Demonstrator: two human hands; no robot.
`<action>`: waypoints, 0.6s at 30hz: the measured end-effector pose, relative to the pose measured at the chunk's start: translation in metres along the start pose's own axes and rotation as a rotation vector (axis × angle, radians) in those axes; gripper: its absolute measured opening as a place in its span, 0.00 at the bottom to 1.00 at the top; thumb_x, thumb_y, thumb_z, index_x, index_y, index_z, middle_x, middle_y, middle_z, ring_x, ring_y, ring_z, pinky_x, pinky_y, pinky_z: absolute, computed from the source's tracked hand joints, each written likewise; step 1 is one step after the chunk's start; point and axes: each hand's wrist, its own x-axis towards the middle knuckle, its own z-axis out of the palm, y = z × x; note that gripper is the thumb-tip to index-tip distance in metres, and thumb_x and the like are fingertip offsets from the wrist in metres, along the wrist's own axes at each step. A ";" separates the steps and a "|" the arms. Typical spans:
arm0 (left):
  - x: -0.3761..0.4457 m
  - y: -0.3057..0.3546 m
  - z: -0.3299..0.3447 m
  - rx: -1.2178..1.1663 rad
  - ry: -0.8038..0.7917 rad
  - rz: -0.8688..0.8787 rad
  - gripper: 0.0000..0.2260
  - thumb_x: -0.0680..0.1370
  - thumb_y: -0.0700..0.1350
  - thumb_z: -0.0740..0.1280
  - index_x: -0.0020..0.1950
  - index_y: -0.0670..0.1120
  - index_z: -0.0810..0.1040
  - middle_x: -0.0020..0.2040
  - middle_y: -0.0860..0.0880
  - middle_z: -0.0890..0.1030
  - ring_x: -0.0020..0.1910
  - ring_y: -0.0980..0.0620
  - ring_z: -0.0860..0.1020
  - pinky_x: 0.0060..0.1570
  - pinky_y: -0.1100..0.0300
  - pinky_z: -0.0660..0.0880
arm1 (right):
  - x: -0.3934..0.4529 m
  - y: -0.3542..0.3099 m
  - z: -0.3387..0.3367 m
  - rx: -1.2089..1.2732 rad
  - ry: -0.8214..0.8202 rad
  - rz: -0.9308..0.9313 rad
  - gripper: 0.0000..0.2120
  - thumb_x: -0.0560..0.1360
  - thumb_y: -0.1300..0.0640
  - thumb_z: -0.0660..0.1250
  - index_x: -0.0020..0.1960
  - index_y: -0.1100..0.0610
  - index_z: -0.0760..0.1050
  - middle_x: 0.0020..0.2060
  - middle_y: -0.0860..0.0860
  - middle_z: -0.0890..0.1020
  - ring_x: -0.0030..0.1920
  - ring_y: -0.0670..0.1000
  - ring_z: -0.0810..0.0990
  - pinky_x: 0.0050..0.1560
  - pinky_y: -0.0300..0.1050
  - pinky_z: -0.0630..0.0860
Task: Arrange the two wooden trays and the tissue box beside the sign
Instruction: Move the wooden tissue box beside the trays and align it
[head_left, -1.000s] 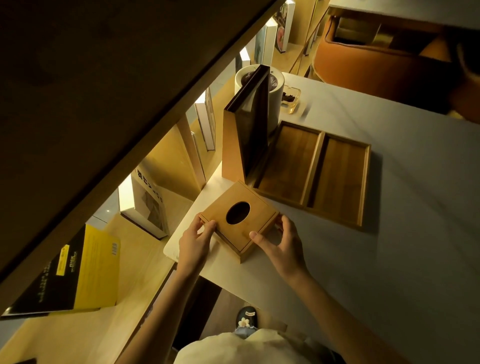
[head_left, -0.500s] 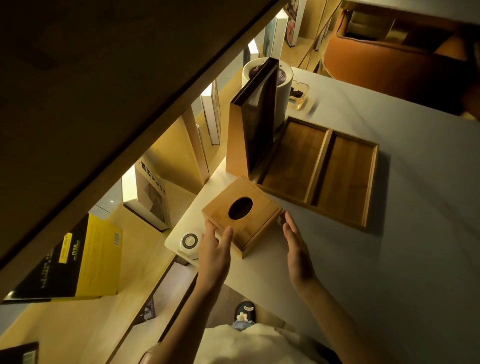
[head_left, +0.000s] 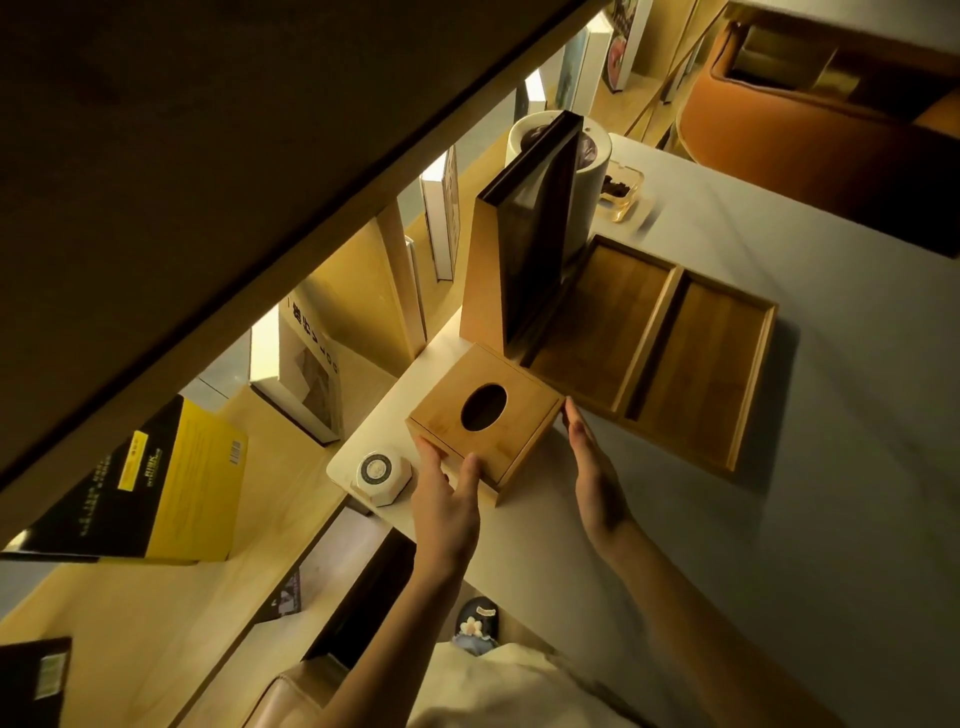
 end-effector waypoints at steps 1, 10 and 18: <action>0.000 0.000 0.002 -0.007 0.011 -0.003 0.27 0.77 0.44 0.59 0.73 0.46 0.51 0.72 0.46 0.66 0.70 0.47 0.64 0.71 0.47 0.60 | 0.001 -0.001 0.000 -0.022 -0.002 -0.009 0.21 0.80 0.53 0.41 0.73 0.51 0.49 0.75 0.50 0.53 0.74 0.50 0.53 0.65 0.39 0.53; 0.000 -0.008 0.006 0.169 0.079 0.093 0.29 0.77 0.49 0.60 0.73 0.47 0.49 0.75 0.46 0.58 0.74 0.47 0.57 0.70 0.55 0.55 | 0.001 0.000 -0.013 -0.484 0.046 -0.203 0.25 0.79 0.52 0.54 0.73 0.52 0.50 0.74 0.51 0.57 0.73 0.51 0.58 0.64 0.38 0.60; -0.008 -0.028 -0.002 0.882 0.046 0.341 0.33 0.70 0.68 0.33 0.71 0.52 0.37 0.74 0.49 0.37 0.73 0.49 0.36 0.71 0.51 0.36 | -0.001 0.027 -0.026 -1.269 -0.089 -0.549 0.28 0.76 0.38 0.37 0.72 0.50 0.43 0.72 0.51 0.54 0.72 0.53 0.53 0.69 0.43 0.36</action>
